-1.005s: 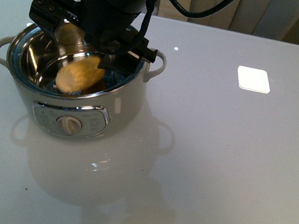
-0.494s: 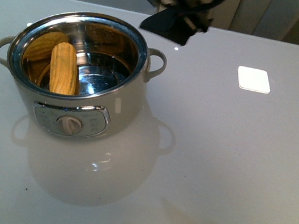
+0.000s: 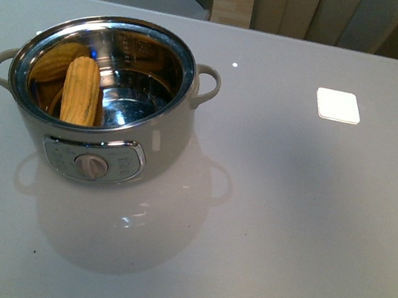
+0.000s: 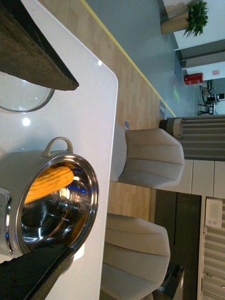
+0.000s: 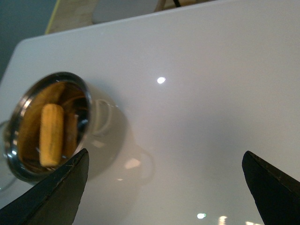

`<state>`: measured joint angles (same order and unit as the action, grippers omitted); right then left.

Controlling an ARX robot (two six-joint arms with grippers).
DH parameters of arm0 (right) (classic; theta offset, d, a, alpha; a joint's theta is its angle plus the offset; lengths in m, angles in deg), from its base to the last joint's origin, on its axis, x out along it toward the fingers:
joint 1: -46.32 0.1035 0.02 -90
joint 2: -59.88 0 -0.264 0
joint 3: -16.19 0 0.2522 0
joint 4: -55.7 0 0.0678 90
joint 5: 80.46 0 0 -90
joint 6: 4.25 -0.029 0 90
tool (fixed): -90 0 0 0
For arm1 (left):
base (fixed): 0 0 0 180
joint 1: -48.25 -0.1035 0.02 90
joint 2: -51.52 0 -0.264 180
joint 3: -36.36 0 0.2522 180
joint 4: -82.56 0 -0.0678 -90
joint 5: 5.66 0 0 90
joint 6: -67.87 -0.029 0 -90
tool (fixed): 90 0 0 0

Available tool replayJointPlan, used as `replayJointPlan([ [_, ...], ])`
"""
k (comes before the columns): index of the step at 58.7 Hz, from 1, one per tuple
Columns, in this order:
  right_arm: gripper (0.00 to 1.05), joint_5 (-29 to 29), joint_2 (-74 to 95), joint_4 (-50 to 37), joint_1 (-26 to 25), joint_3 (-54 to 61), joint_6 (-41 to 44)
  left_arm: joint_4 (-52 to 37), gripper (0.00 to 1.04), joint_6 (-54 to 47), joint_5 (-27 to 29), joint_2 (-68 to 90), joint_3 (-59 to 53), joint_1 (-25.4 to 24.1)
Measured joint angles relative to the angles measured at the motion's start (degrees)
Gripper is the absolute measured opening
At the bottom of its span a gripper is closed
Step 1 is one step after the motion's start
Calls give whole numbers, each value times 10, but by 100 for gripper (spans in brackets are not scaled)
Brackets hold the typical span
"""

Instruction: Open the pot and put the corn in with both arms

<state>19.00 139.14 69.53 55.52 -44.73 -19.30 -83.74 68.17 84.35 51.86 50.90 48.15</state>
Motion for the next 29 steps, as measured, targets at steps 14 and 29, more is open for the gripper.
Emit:
replayJointPlan([
  [14,96,70,-149,64,-140,119,131,0,98,0,0,0,0,0],
  [29,96,179,-320,226,-318,205,203,0,98,0,0,0,0,0],
])
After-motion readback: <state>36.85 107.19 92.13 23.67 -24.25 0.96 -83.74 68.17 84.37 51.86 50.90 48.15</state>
